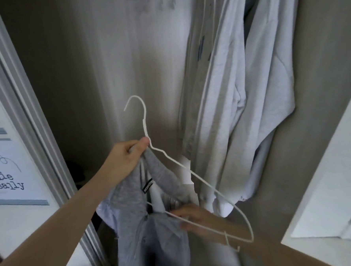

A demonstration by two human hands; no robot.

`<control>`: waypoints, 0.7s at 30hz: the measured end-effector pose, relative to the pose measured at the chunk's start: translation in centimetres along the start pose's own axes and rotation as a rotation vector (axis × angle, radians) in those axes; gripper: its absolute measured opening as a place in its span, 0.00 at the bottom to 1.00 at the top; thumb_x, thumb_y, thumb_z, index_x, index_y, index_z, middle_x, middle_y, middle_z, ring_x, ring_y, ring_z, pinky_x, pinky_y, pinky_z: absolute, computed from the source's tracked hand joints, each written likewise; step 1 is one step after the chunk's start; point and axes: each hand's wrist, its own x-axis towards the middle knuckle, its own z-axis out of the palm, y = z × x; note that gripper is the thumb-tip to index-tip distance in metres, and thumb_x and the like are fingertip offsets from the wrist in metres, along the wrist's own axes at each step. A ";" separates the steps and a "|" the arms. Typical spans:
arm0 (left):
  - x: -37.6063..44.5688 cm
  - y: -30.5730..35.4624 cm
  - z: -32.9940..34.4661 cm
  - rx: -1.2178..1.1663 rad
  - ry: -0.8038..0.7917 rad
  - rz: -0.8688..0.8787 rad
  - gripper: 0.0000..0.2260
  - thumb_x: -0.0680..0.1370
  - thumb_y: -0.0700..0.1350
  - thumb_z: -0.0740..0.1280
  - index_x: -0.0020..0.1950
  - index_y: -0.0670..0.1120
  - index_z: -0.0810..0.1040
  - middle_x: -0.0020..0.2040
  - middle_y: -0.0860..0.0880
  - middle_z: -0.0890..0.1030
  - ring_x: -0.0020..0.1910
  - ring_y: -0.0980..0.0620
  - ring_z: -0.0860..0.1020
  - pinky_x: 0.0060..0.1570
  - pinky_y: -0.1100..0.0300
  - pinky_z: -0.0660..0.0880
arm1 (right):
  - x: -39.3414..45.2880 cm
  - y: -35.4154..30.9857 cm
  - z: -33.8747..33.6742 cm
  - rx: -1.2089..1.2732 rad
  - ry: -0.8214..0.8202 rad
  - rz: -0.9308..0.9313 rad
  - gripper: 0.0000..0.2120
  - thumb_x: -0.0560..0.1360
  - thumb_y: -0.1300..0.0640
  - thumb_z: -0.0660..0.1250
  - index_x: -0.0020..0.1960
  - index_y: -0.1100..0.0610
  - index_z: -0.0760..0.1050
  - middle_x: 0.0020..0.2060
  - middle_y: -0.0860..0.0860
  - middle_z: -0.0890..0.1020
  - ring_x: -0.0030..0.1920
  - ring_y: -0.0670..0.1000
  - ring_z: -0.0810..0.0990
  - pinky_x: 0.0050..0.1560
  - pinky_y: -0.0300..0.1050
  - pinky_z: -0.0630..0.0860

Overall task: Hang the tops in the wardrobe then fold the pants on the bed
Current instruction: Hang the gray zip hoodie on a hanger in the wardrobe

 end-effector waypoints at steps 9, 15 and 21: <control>0.4 -2.5 -3.8 0.159 0.150 -0.034 0.25 0.71 0.61 0.71 0.26 0.45 0.67 0.22 0.52 0.67 0.25 0.56 0.65 0.30 0.64 0.66 | -3.2 1.1 -3.2 -1.109 0.152 -0.395 0.14 0.65 0.50 0.65 0.51 0.47 0.70 0.48 0.42 0.76 0.57 0.49 0.71 0.48 0.52 0.68; 0.5 -3.7 -4.1 0.333 0.171 0.038 0.23 0.72 0.59 0.71 0.27 0.44 0.73 0.25 0.47 0.74 0.27 0.50 0.72 0.32 0.56 0.70 | -5.3 -0.6 -7.7 -1.163 0.235 -0.427 0.11 0.73 0.48 0.64 0.55 0.47 0.71 0.50 0.44 0.78 0.57 0.49 0.76 0.54 0.50 0.66; 0.7 -4.1 -3.3 0.462 0.218 0.006 0.26 0.69 0.71 0.62 0.24 0.50 0.69 0.24 0.52 0.73 0.27 0.52 0.74 0.29 0.58 0.66 | -7.6 -2.4 -11.0 -1.255 0.185 -0.600 0.13 0.76 0.55 0.63 0.59 0.54 0.77 0.54 0.47 0.82 0.61 0.49 0.75 0.43 0.43 0.77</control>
